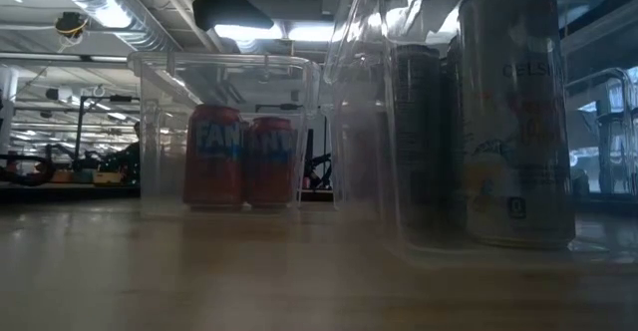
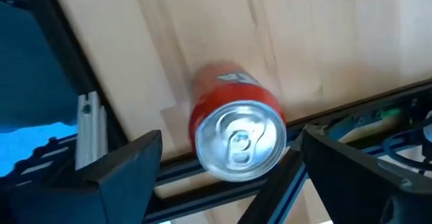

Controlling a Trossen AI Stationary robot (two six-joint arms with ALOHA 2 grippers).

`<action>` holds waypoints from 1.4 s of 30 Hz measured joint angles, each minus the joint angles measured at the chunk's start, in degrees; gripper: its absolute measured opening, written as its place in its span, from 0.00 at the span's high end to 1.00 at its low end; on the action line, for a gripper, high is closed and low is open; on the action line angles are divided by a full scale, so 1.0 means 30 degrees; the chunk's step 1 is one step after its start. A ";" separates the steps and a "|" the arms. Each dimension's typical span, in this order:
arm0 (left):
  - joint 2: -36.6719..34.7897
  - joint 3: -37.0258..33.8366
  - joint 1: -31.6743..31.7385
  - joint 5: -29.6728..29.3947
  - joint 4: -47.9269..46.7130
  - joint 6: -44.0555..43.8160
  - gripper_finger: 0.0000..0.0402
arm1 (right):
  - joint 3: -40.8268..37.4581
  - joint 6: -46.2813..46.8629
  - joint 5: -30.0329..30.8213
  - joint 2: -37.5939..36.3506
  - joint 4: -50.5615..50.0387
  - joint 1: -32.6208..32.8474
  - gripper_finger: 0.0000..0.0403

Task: Sort soda cans
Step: Put the red soda can into the middle transparent bin

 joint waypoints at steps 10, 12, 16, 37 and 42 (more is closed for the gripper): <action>-0.0003 0.0000 0.0000 0.0007 -0.0026 -0.0051 0.10 | -0.1238 0.0006 0.0293 -0.0167 0.0563 0.0171 0.13; -0.0003 0.0000 0.0000 0.0005 -0.0082 -0.0051 0.10 | -0.1397 -0.0001 0.0293 -0.0179 0.0324 0.0171 0.13; -0.0003 0.0000 0.0000 0.0007 -0.0124 -0.0051 0.10 | -0.1991 0.0129 0.0073 -0.0633 0.0755 0.0174 0.13; -0.0003 0.0007 0.0000 0.0007 -0.0109 -0.0070 0.10 | -0.6203 0.0387 -0.1441 -0.1343 0.5365 0.0149 0.13; -0.0003 0.0007 0.0000 0.0007 -0.0102 -0.0168 0.10 | -0.6195 0.0014 -0.1456 -0.1343 0.5008 0.0135 0.14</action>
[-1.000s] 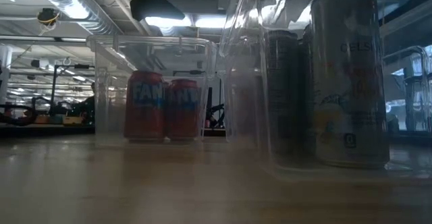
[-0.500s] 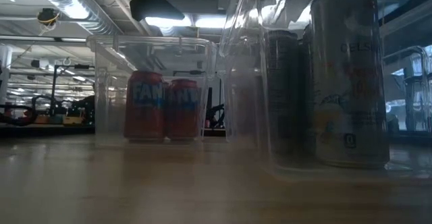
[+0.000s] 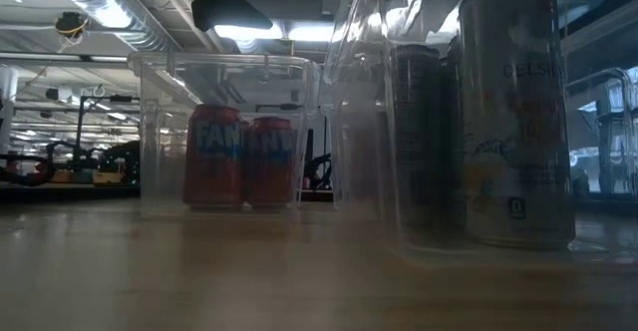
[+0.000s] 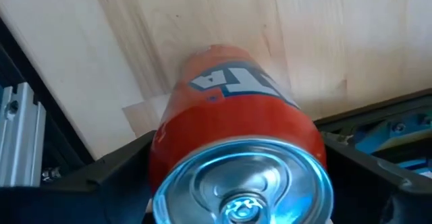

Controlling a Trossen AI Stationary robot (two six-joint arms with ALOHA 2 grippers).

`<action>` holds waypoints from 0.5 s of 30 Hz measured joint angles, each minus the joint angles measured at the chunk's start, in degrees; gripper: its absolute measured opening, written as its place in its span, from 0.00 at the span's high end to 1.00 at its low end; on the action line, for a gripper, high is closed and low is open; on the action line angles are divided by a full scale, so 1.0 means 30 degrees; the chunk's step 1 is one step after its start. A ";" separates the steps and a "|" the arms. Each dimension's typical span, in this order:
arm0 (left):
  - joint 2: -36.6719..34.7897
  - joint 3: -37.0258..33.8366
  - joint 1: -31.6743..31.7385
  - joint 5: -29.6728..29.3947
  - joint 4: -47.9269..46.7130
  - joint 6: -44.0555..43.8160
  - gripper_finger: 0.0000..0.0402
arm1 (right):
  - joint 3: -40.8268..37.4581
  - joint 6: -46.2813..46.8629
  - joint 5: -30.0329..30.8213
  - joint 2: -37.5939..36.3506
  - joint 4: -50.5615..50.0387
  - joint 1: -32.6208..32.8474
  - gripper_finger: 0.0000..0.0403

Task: Sort soda cans
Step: Put the red soda can into the middle transparent bin

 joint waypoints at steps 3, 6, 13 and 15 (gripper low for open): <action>0.0000 0.0000 0.0000 0.0000 0.0000 -0.0225 0.10 | 0.0001 -0.0022 0.0023 0.0000 0.0028 0.0000 0.20; 0.0000 0.0000 0.0000 0.0000 0.0007 -0.0298 0.10 | 0.0035 -0.0009 0.0051 -0.0007 -0.0015 0.0000 0.29; 0.0000 0.0000 0.0000 0.0000 0.0007 -0.0318 0.10 | 0.1024 0.0860 -0.0002 0.0044 -0.0309 -0.0209 0.29; 0.0000 0.0000 0.0000 0.0000 0.0000 -0.0412 0.10 | 0.1543 0.0874 -0.0184 0.0044 -0.0571 -0.0441 0.29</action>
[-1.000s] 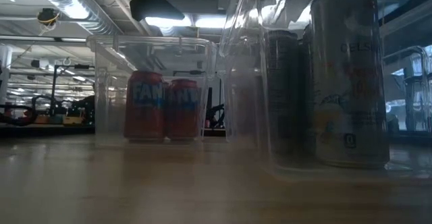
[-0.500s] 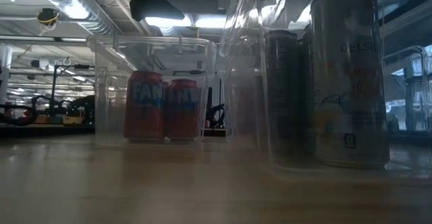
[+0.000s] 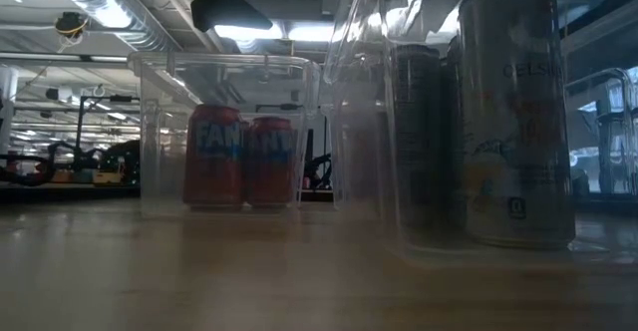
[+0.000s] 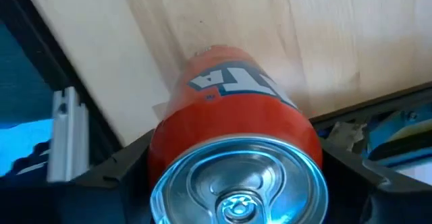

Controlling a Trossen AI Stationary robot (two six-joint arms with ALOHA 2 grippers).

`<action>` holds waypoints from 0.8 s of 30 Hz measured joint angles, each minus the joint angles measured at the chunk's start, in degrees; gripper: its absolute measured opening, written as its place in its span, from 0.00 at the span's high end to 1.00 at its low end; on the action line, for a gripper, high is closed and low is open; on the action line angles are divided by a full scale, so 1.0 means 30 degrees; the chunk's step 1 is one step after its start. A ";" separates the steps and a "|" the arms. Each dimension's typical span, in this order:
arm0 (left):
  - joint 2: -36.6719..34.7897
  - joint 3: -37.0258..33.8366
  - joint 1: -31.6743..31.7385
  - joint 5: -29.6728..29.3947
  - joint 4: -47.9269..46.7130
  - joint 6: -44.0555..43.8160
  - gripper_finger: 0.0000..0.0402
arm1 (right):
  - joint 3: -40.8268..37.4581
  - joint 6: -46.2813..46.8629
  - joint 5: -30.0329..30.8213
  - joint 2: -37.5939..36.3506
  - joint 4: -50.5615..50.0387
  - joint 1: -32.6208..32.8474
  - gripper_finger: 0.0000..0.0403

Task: Sort soda cans
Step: Put the red soda can into the middle transparent bin

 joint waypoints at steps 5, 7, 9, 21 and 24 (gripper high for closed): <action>0.0000 0.0000 0.0000 0.0000 0.0002 -0.0018 0.10 | 0.2117 -0.0524 0.0011 -0.0007 -0.0082 -0.1014 0.29; 0.0000 0.0000 0.0000 0.0000 0.0000 -0.0091 0.10 | 0.3082 -0.0988 0.0267 -0.0007 -0.0213 -0.1447 0.29; 0.0000 0.0000 0.0000 0.0007 0.0000 -0.0541 0.10 | 0.4158 -0.1710 0.0651 -0.0007 -0.0252 -0.1877 0.29; 0.0000 0.0007 -0.0255 0.0015 0.0000 -0.1142 0.10 | 0.9666 -0.9002 0.5674 -0.0007 -0.0901 -0.4697 0.29; 0.0000 0.0007 -0.0248 0.0015 -0.0007 -0.1402 0.10 | 1.0153 -1.1645 0.6842 -0.0013 -0.0802 -0.5739 0.29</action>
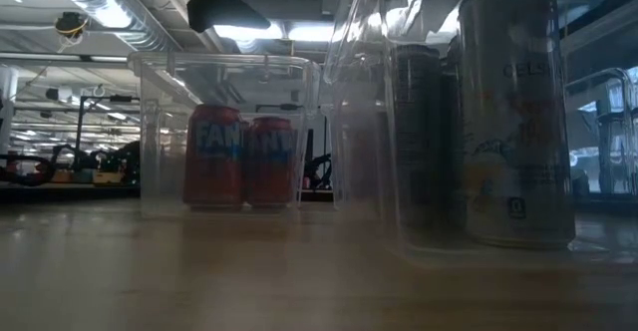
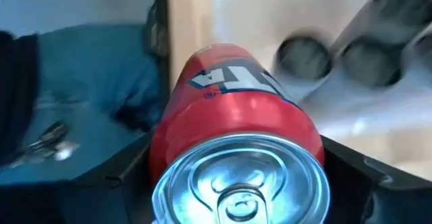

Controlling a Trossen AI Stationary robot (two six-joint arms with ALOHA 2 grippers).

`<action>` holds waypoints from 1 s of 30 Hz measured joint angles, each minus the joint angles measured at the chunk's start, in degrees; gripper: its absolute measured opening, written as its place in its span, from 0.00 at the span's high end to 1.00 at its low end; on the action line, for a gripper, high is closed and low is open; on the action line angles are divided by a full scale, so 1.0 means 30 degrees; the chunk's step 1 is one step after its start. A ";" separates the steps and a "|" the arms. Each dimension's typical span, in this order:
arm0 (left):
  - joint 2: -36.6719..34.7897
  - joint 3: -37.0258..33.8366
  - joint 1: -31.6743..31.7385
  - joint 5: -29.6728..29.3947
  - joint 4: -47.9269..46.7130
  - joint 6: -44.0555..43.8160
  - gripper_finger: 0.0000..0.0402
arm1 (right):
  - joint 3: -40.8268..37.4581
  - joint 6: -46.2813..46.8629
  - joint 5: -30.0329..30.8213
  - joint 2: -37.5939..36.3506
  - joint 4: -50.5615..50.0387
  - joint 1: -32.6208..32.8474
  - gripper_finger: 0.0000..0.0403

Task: Sort soda cans
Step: Put the red soda can into the middle transparent bin

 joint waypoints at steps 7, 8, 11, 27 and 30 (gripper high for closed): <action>0.0004 0.0000 -0.0117 -0.0040 0.0007 0.0055 0.10 | 0.0034 -0.5249 0.3718 -0.0016 0.0032 -0.2805 0.29; 0.0045 0.0000 -0.0117 -0.0057 0.0007 0.0067 0.10 | 0.0034 -0.5961 0.4254 -0.0016 0.0032 -0.3268 0.29; 0.0080 0.0002 -0.0107 -0.0176 0.0002 0.0308 0.13 | 0.0034 -0.7897 0.5292 -0.0016 0.0062 -0.4690 0.29; -0.0393 0.0015 -0.0102 -0.1997 0.0893 0.3098 0.86 | 0.0040 -1.5236 0.4471 0.2473 0.4730 -0.9656 0.28; -0.0348 0.0015 -0.0109 -0.2861 0.0285 0.3268 0.97 | 0.0034 -1.5874 0.4039 0.2973 0.5567 -1.0179 0.28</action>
